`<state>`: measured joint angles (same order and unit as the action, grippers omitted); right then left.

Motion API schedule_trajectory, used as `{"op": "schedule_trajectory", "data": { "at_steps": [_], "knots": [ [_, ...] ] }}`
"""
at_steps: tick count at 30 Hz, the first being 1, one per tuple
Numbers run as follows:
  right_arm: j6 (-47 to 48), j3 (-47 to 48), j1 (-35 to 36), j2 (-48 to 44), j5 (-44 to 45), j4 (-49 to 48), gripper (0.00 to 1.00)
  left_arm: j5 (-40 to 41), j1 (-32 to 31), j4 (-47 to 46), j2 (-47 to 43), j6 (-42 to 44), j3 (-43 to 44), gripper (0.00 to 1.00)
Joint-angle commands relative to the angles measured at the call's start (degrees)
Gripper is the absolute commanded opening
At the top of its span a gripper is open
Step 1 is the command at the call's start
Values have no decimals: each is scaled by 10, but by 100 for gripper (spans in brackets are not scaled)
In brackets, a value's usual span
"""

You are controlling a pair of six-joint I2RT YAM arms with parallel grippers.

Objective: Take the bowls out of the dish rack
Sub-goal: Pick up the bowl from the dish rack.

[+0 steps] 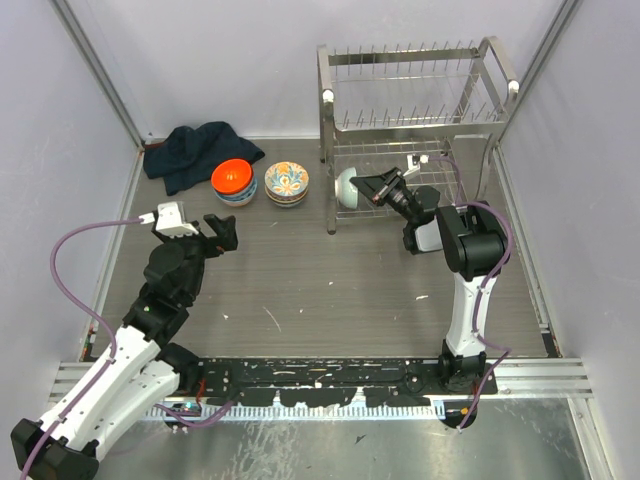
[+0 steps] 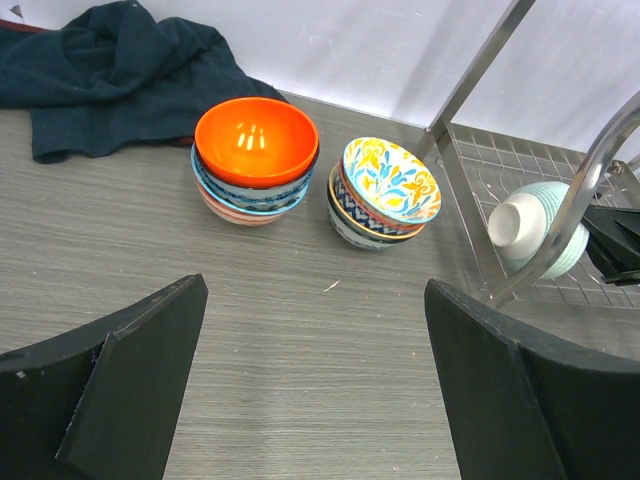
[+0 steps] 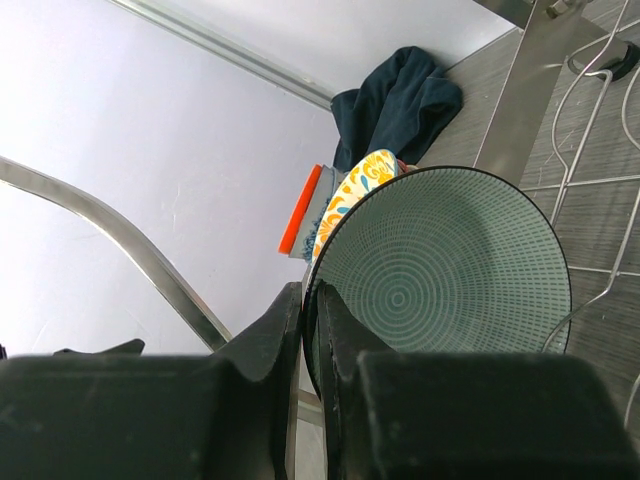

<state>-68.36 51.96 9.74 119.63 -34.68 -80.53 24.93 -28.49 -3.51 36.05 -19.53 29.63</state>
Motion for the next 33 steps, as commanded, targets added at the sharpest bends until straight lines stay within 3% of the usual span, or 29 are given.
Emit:
{"op": "schedule_trajectory", "data": {
  "at_steps": [1, 20, 33],
  "knots": [
    [-36, 26, 10, -68, 15, -167, 1, 1, 3, -12, -6, 6, -12, 98],
    [-90, 35, 35, -43, 47, -158, 1, 5, 3, -6, -20, 5, -15, 98],
    [-67, 11, 36, -71, 78, -165, 1, 3, 3, -6, -20, 5, -14, 98]
  ]
}}
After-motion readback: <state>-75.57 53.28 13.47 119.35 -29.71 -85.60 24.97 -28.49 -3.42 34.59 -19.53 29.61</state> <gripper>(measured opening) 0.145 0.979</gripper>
